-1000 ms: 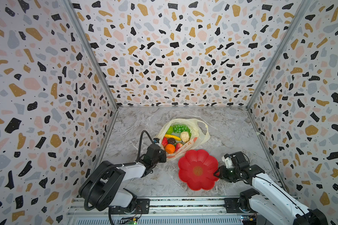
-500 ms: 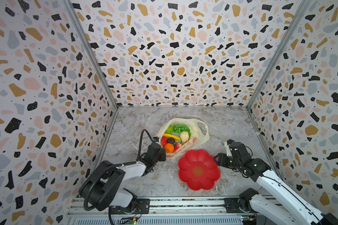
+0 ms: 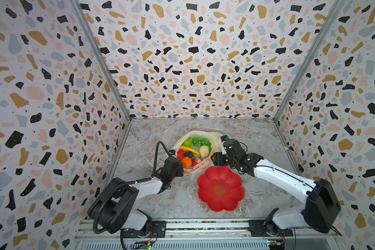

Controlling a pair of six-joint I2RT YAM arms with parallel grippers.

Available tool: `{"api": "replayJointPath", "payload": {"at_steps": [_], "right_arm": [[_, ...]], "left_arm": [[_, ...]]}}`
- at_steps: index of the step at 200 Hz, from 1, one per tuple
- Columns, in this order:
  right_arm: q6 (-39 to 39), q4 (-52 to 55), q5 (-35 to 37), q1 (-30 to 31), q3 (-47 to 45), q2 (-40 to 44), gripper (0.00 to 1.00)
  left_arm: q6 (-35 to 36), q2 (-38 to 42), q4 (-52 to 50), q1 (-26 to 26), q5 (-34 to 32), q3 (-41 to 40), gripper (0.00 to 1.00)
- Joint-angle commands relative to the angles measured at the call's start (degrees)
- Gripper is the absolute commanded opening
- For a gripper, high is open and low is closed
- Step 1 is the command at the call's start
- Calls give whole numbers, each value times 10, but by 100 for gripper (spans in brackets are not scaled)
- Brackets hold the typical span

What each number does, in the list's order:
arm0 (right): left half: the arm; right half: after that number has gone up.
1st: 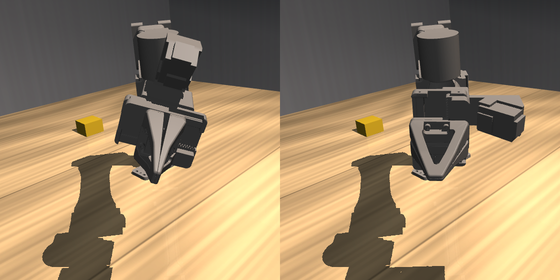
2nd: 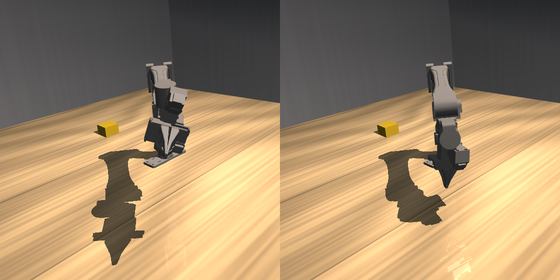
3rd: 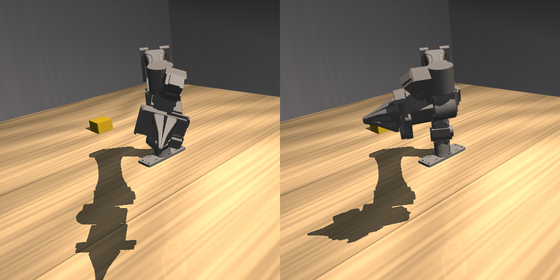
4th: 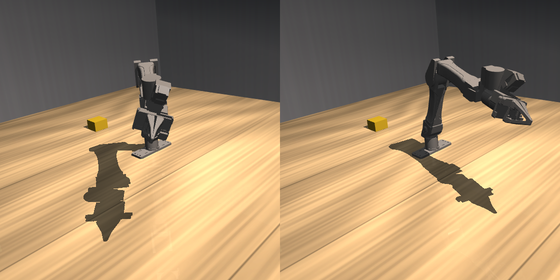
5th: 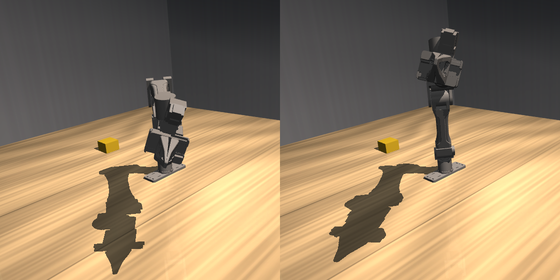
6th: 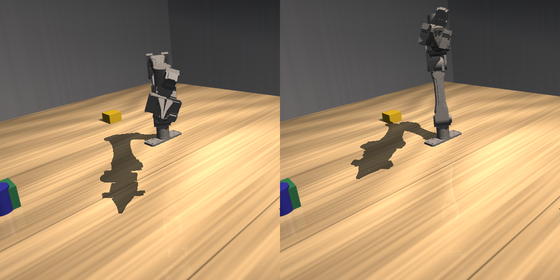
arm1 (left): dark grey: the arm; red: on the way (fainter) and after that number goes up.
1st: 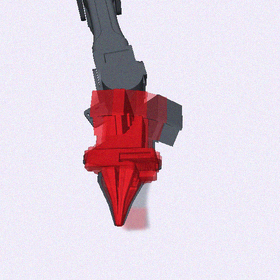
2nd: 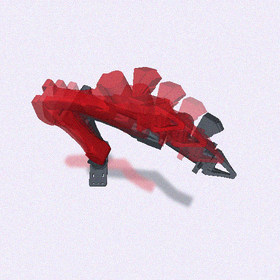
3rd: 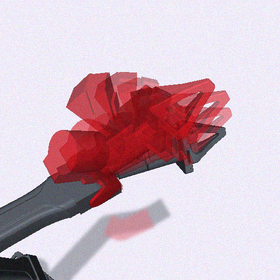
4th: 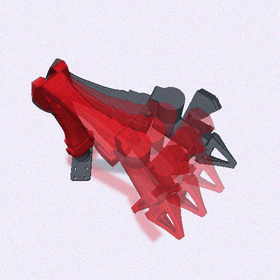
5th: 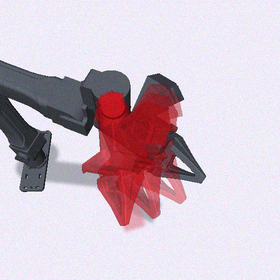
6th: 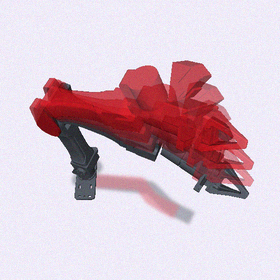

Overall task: Take fruits out of the plastic bag
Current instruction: Pick up the fruit from the plastic bag.

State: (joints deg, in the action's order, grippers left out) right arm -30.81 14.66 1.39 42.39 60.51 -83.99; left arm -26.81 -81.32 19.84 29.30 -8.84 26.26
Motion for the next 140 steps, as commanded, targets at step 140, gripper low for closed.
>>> {"api": "replayJointPath", "payload": {"at_steps": [140], "right_arm": [[281, -28, 144, 48, 205, -264, 74]], "left_arm": [[-5, -14, 36, -1, 34, 9, 3]]}}
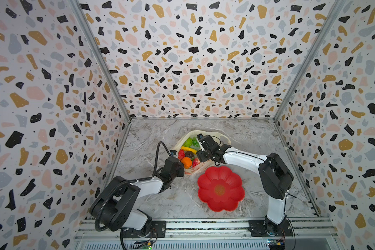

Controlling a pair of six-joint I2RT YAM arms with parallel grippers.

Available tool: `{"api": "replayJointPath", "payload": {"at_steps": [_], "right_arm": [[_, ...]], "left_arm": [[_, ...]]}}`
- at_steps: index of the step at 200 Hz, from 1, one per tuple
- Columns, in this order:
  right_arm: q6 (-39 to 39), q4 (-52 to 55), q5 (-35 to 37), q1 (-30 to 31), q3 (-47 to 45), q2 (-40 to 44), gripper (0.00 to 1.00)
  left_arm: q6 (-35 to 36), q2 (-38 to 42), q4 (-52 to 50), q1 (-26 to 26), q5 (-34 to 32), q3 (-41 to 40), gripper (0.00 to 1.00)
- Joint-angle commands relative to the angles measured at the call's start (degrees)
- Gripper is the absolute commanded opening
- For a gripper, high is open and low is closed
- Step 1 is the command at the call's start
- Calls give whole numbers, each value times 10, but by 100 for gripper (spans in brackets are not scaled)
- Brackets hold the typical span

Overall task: Take fruits out of the plastic bag
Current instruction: Pick up the fruit from the plastic bag.

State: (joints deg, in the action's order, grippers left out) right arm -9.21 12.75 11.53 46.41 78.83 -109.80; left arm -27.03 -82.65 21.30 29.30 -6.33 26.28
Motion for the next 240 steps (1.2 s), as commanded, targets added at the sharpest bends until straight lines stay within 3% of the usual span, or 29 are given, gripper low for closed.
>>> {"api": "replayJointPath", "payload": {"at_steps": [1, 128, 240], "right_arm": [[66, -9, 43, 7, 22, -6, 74], [120, 9, -10, -41, 103, -104, 76], [57, 35, 11, -45, 49, -43, 82]], "left_arm": [[-3, -1, 22, -1, 9, 8, 3], [0, -4, 15, -1, 7, 12, 3], [1, -6, 13, -1, 7, 13, 3]]}}
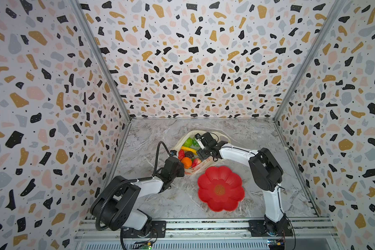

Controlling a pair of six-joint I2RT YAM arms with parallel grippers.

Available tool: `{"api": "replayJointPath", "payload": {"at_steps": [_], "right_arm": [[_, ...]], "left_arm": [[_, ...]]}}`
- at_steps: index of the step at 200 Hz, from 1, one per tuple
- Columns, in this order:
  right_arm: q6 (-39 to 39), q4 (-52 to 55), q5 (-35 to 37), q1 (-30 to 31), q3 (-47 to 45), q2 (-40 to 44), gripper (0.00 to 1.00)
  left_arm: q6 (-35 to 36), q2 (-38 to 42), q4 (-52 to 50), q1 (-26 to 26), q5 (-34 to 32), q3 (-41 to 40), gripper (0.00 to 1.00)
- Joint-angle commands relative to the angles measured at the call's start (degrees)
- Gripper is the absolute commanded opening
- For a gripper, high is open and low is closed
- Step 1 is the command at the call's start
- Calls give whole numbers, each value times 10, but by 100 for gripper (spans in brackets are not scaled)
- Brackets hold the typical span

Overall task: Take fruits out of the plastic bag
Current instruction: Pick up the fruit from the plastic bag.

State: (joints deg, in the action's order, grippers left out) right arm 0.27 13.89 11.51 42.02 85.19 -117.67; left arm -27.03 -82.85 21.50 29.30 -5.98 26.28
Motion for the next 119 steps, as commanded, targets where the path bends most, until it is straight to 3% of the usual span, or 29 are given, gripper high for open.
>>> {"api": "replayJointPath", "payload": {"at_steps": [1, 60, 119], "right_arm": [[-39, 24, 11, -1, -15, 36, 82], [-113, 45, -14, -10, -13, 14, 82], [-132, 79, -35, -13, 38, -35, 82]], "left_arm": [[1, -4, 11, -1, 4, 13, 3], [1, -7, 12, -1, 4, 15, 3], [1, -7, 12, -1, 4, 14, 4]]}}
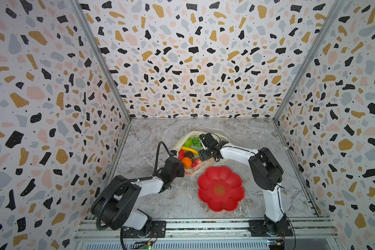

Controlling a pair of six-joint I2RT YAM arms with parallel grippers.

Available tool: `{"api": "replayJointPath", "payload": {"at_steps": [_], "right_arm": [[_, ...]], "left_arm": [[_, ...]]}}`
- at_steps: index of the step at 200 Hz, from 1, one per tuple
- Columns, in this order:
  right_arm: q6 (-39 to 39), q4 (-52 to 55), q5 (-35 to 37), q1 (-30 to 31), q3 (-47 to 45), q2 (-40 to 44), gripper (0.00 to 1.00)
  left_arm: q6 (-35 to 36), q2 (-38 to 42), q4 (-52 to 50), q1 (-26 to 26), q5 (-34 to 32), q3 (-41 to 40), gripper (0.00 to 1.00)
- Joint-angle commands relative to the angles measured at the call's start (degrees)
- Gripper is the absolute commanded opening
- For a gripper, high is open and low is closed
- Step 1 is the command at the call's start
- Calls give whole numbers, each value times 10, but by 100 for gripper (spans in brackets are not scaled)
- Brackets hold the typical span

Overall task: Take fruits out of the plastic bag
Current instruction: Pick up the fruit from the plastic bag.

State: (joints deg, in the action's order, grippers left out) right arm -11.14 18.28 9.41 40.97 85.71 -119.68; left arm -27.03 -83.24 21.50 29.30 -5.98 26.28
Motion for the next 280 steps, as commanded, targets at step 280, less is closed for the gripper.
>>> {"api": "replayJointPath", "payload": {"at_steps": [280], "right_arm": [[-32, 366, -89, 102, -141, 259, 56]], "left_arm": [[2, -7, 12, -1, 7, 16, 3]]}}
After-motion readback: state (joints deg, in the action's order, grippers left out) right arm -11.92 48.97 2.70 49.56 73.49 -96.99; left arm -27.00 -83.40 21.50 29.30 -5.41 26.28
